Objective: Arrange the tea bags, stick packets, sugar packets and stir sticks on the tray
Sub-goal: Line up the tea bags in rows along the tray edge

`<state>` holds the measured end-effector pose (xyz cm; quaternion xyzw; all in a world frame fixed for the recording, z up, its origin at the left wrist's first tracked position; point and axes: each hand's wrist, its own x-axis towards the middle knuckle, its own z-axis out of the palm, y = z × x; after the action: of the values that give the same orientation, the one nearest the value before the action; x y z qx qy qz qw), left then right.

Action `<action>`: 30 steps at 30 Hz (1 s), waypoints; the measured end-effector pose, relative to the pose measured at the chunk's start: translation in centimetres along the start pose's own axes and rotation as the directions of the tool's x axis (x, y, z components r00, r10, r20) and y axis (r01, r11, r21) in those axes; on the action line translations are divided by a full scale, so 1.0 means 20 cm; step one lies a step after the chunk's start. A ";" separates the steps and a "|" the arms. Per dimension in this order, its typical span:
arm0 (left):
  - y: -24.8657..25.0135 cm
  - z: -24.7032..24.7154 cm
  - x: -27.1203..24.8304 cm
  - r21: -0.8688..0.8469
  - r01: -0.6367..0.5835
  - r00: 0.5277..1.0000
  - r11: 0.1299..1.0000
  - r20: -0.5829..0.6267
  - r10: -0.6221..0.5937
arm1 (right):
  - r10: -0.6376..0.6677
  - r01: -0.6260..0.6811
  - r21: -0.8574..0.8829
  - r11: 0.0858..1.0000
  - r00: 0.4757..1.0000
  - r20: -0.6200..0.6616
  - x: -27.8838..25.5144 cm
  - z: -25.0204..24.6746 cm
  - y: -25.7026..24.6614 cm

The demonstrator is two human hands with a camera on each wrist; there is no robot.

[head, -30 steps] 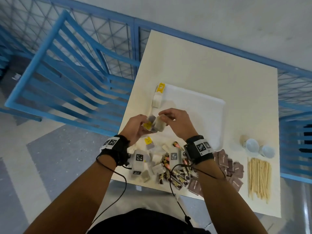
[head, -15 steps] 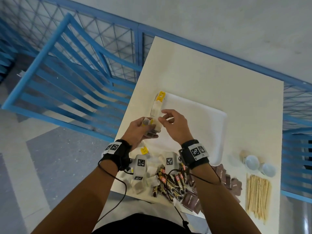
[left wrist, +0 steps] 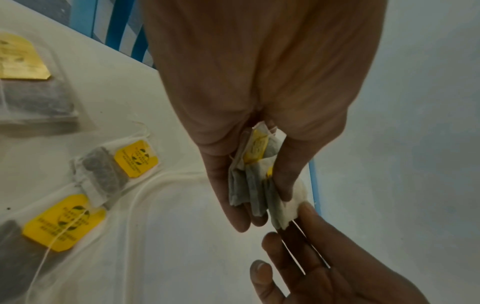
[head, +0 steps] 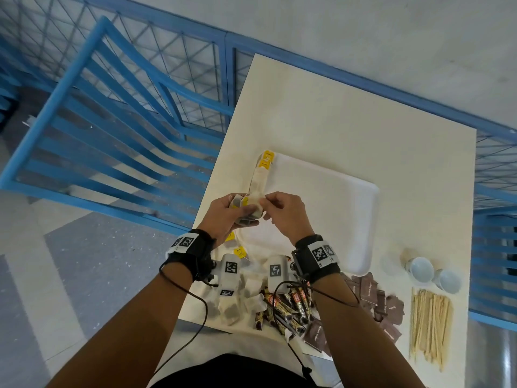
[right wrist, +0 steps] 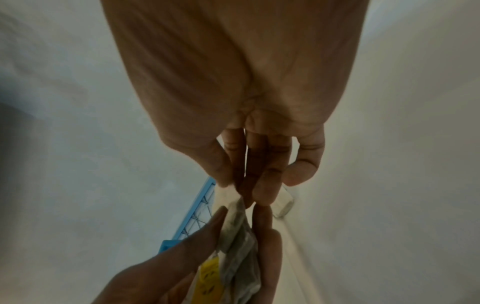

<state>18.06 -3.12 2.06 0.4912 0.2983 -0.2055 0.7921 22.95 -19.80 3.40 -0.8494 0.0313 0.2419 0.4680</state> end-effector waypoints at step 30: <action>-0.06 -0.12 -0.01 0.073 0.056 0.996 0.996 -0.074 -0.050 | 0.075 -0.076 -0.008 0.997 0.988 -0.133 0.12 0.11 0.05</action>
<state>16.51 -1.42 0.59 0.5197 0.3319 -0.2196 0.7560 23.99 -18.18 0.58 -0.8649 0.0927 0.2029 0.4497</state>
